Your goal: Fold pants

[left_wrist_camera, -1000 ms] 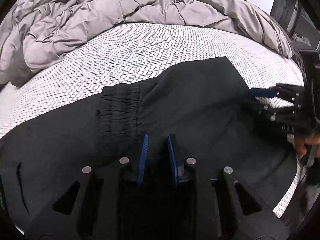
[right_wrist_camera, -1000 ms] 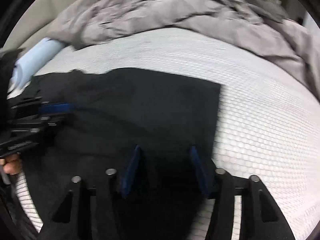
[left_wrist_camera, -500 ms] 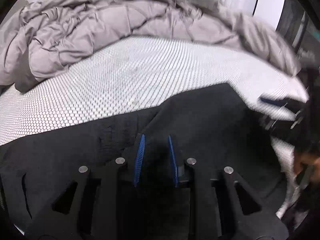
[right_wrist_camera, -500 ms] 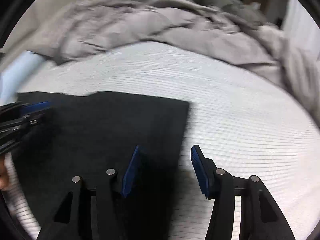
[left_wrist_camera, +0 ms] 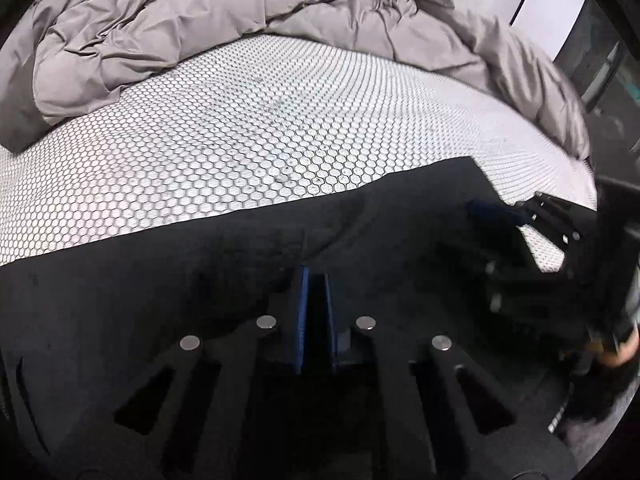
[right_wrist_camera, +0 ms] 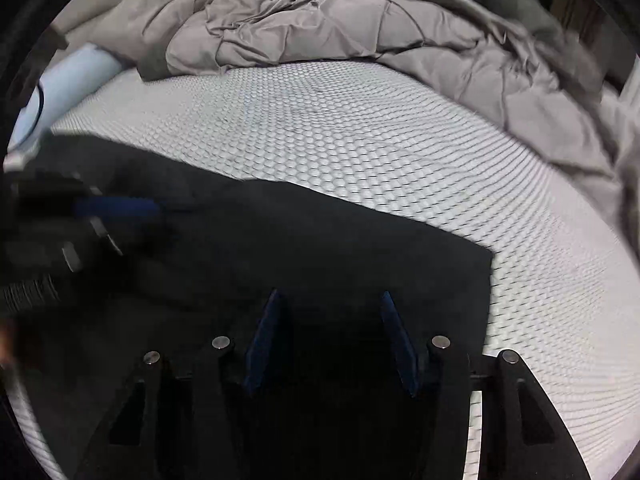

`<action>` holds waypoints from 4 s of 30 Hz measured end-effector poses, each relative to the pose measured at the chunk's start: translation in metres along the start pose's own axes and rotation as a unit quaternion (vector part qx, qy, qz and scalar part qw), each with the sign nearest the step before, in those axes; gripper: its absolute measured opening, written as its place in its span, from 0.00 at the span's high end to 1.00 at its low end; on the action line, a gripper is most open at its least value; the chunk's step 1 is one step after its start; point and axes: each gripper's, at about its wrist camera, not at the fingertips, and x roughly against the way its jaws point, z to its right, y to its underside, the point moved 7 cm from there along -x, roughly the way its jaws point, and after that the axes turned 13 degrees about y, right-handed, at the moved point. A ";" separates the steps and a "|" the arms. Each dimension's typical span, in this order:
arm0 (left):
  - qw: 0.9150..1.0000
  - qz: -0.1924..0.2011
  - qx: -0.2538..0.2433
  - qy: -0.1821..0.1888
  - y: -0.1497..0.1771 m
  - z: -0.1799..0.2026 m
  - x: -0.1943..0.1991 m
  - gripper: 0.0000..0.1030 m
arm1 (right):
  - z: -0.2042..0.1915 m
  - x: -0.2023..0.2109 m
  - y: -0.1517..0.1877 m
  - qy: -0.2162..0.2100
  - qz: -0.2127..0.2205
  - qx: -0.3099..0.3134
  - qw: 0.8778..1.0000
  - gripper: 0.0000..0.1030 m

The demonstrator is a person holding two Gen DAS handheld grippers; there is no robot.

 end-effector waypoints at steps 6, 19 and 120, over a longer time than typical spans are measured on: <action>0.999 0.026 -0.024 -0.032 0.005 0.003 0.030 0.88 | 0.052 0.008 0.015 0.036 -0.007 -0.073 0.997 0.45; 0.999 0.041 0.022 -0.018 -0.009 -0.012 0.003 0.74 | 0.014 -0.009 -0.006 0.003 -0.006 -0.070 0.998 0.46; 0.963 0.215 0.092 -0.133 0.143 -0.043 0.228 0.17 | 0.105 0.108 0.113 -0.134 0.074 -0.227 0.962 0.09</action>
